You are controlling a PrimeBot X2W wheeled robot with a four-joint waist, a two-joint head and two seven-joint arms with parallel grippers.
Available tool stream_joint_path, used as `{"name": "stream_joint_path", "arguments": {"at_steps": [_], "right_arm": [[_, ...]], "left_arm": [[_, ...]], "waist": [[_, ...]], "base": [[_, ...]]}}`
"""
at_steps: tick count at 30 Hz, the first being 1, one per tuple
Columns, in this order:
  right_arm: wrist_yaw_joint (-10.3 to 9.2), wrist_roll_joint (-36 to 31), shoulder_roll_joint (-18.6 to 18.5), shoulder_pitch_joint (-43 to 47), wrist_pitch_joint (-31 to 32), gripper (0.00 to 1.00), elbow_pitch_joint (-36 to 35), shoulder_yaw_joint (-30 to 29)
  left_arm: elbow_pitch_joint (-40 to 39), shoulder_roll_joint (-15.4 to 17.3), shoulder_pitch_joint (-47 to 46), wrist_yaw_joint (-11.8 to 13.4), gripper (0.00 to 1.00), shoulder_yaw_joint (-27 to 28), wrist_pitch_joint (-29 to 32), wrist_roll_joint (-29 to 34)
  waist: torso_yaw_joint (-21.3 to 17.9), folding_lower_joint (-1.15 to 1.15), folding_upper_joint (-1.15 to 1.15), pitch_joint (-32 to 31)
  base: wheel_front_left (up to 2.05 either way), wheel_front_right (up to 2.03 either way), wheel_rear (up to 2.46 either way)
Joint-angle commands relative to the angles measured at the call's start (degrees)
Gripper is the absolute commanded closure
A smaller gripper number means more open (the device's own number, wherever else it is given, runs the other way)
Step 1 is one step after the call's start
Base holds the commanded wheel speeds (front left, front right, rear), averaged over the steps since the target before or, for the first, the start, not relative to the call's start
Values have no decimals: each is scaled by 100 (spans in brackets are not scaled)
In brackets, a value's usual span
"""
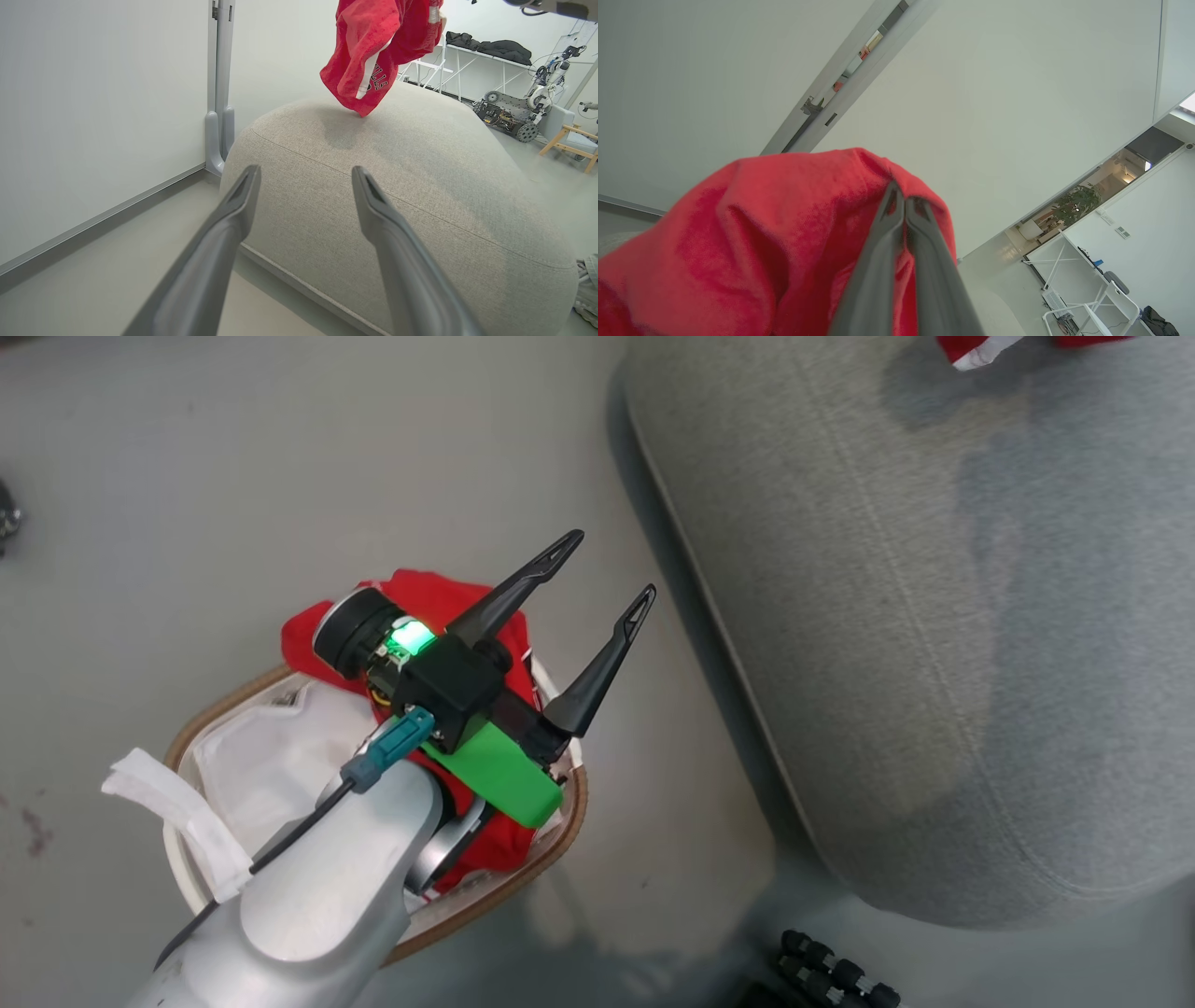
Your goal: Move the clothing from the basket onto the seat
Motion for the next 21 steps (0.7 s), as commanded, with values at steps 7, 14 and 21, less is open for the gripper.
{"name": "stream_joint_path", "arguments": {"at_steps": [7, 14, 21], "right_arm": [[-10, -404, 310, 455, -3, 100, 564, -688], [-10, -546, 850, 1392, -2, 100, 472, -1471], [-9, -365, 1219, 2253, -3, 0, -55, -1867]], "left_arm": [[54, 67, -197, -16, 0, -66, 3, -110], [173, -17, 23, -16, 0, -31, 3, -150], [255, -193, 283, -17, 0, 48, 3, -131]], "waist": [[671, -1, 0, 628], [646, -1, 0, 343], [605, -1, 0, -183]], "base": [[0, 0, 0], [0, 0, 0], [0, 0, 0]]}}
